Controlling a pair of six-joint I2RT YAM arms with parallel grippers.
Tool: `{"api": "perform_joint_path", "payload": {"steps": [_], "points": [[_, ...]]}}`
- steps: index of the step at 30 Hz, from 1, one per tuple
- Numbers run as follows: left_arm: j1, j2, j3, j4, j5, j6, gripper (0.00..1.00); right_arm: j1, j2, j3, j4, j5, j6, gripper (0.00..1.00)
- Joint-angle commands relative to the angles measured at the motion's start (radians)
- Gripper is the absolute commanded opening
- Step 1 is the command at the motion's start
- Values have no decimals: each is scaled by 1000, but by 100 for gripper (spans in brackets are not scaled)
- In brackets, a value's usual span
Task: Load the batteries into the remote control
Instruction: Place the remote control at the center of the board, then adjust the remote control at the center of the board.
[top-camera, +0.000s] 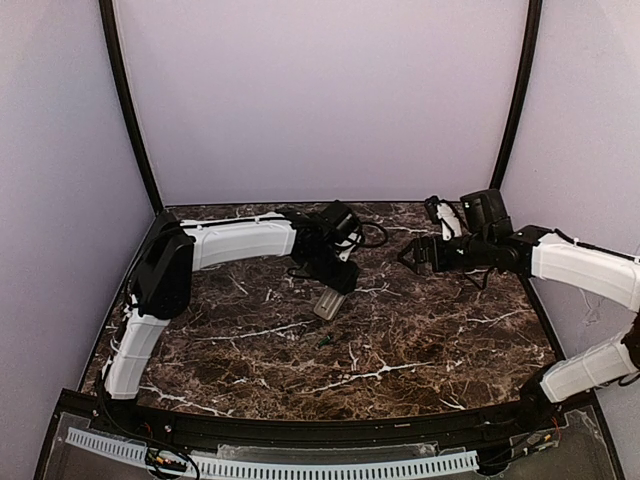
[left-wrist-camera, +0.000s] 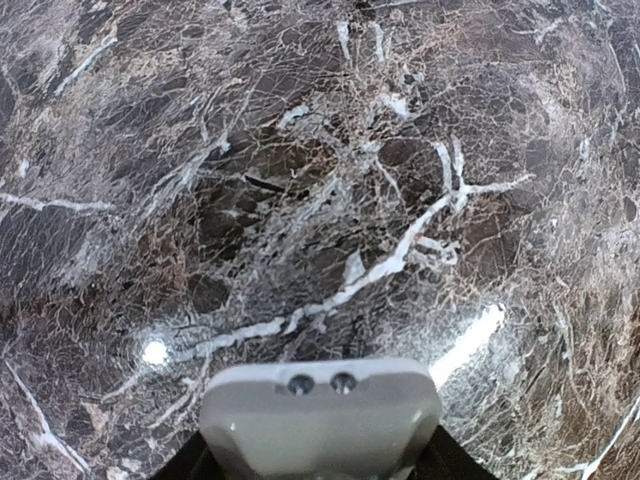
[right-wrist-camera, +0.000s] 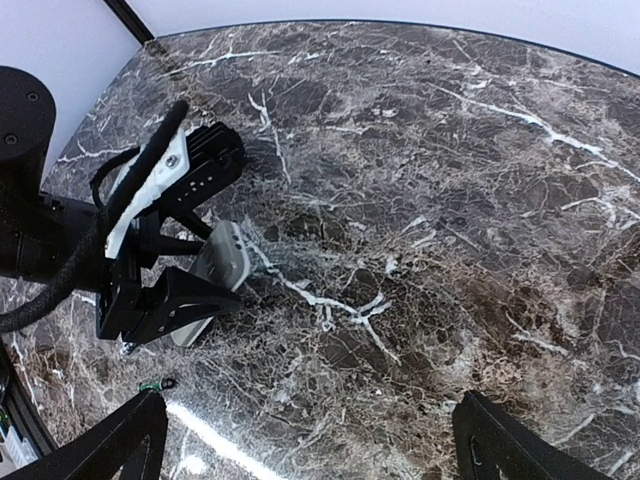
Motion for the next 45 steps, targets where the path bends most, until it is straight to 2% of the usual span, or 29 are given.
{"api": "perform_joint_path", "payload": {"steps": [1,9,11,12,14,19,23,26,29,38,45], "points": [[11,23,9,-12,6,-2,63,-6,29,51,-4,-40,-31,99],[21,3,29,-10,22,6,75,-15,91,82,17,-69,-80,99],[23,-30,19,-7,22,12,85,-26,129,94,30,-82,-90,99],[27,-46,-5,6,38,15,95,-31,152,102,40,-98,-98,99],[42,-105,-68,37,58,16,98,-43,212,134,46,-114,-113,99],[120,-346,-344,208,105,4,99,-55,391,209,85,-226,-133,99],[158,-500,-615,359,140,-13,99,-52,528,288,98,-392,-151,83],[167,-598,-745,494,146,-11,99,-44,595,348,102,-441,-166,84],[173,-651,-864,578,164,-18,99,-43,660,412,93,-453,-168,77],[183,-724,-1017,714,150,-17,98,-33,829,551,27,-557,-192,55],[183,-680,-1041,738,191,-9,90,-5,885,584,0,-602,-211,49]]}}
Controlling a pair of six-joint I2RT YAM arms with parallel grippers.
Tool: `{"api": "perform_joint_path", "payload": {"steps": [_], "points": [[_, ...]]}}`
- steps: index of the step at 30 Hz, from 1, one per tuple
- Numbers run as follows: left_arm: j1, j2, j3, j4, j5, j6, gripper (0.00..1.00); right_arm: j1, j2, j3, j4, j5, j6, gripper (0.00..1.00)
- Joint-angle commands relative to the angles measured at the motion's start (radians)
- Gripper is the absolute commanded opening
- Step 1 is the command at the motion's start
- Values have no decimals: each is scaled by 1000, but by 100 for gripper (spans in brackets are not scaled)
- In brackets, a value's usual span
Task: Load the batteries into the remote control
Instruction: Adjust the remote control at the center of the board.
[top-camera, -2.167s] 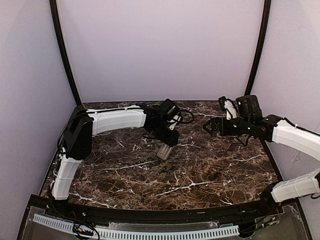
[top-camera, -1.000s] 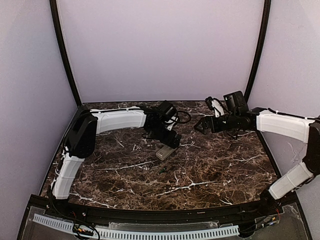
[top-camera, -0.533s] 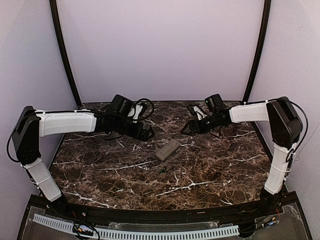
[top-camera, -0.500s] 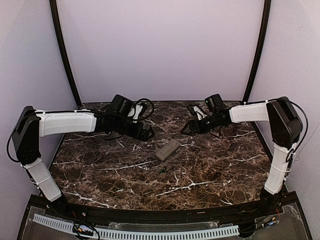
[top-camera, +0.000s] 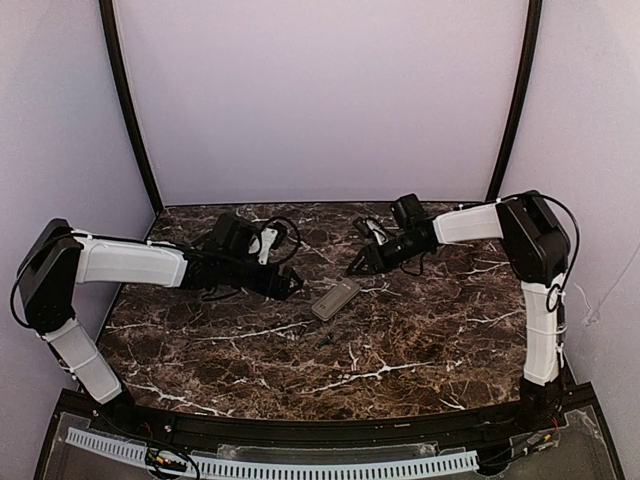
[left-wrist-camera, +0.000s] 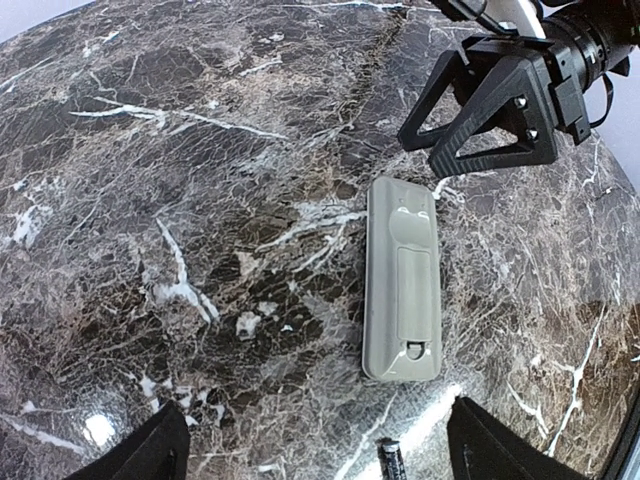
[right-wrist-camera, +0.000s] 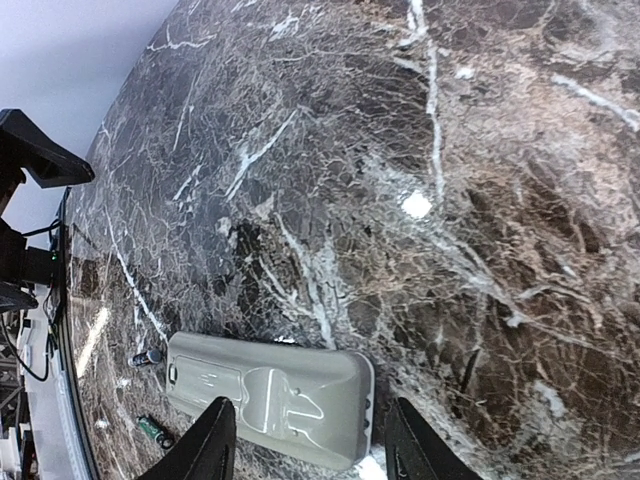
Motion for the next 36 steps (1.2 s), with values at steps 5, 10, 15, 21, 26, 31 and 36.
{"api": "perform_joint_path", "payload": {"steps": [5,10,15,21,26,31,36], "points": [[3,37,-11,62,85,9,79,45,86,60,-36,-85,-22,45],[3,51,-19,71,110,10,69,60,118,94,-40,-118,-29,40],[-1,48,-61,118,172,11,64,81,143,143,-56,-173,-60,36],[-17,47,-100,150,205,32,61,92,166,226,-89,-201,-74,37],[-67,10,-135,198,164,131,60,78,127,212,-140,-125,-103,40],[-68,5,-133,194,119,175,60,59,41,68,-123,-33,-89,40],[-68,61,-108,187,154,171,60,59,42,24,-132,-35,-102,40]]}}
